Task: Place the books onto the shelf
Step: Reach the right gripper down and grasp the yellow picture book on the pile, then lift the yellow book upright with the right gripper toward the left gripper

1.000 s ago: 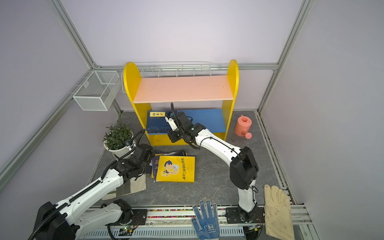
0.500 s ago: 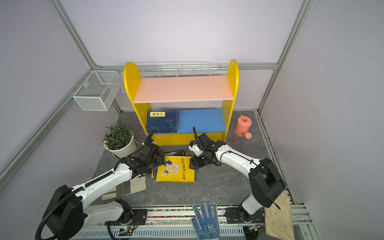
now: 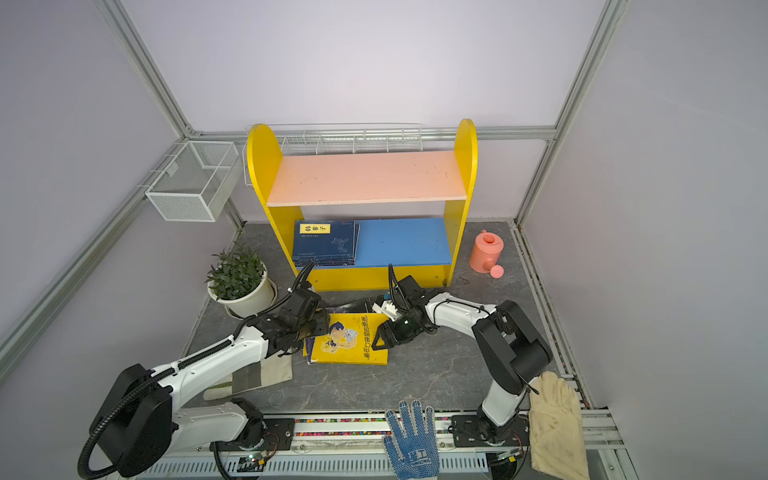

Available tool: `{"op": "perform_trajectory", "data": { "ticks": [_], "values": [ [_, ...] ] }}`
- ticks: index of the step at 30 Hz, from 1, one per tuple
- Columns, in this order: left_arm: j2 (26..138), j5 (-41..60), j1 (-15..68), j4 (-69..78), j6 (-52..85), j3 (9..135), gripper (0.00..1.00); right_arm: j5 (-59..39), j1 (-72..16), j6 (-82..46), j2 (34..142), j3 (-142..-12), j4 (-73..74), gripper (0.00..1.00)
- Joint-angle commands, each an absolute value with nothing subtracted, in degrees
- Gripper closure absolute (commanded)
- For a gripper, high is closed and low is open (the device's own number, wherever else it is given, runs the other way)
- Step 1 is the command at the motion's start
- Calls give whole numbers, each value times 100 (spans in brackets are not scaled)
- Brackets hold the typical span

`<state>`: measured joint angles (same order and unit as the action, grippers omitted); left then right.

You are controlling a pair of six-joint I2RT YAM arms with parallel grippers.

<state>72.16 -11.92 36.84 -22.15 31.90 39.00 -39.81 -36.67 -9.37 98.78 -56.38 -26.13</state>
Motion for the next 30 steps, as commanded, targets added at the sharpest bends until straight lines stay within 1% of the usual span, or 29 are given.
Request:
{"op": "perform_trajectory", "data": {
  "ticks": [1,3,8,9,11,12,14,17,19,20,25,27,30],
  "values": [
    [7511,-997,3734,-2752,3116,3722,44,-4497,-3645,-645,9812,-6049,-2509,48],
    [7591,-892,3791,-2599,3091,3684,45,-4487,-3614,-572,9652,-6212,-2616,53],
    [7904,-442,3976,-2227,2945,3880,45,-4710,-3477,-702,9495,-6745,-2607,59],
    [7996,-338,4006,-2179,2894,3950,45,-4759,-3454,-807,9541,-6851,-2522,62],
    [8110,-222,4008,-2151,2842,4095,45,-4874,-3424,-958,9698,-7039,-2428,70],
    [8135,-289,4008,-2187,2905,4166,45,-4836,-3398,-1030,9773,-7114,-2396,76],
    [8065,-448,3999,-2311,3113,4296,45,-4742,-3330,-1151,9848,-7197,-2396,86],
    [7743,-623,3982,-2289,3389,4324,36,-4643,-3201,-1282,9669,-7048,-2128,93],
    [7418,-860,3919,-2390,3632,4337,30,-4629,-3093,-1341,9448,-6943,-1988,93],
    [7228,-758,3799,-2363,3718,4313,27,-4657,-3032,-1406,9313,-6903,-1900,93],
    [6253,154,3205,-1627,4033,4018,14,-4679,-2671,-1567,8583,-6874,-1757,93],
    [6019,770,2945,-1508,4134,4019,9,-4677,-2489,-1832,8309,-6776,-1473,93],
    [5834,1336,2681,-1507,4259,4056,0,-4809,-2283,-2268,8012,-6592,-972,93]
  ]
}}
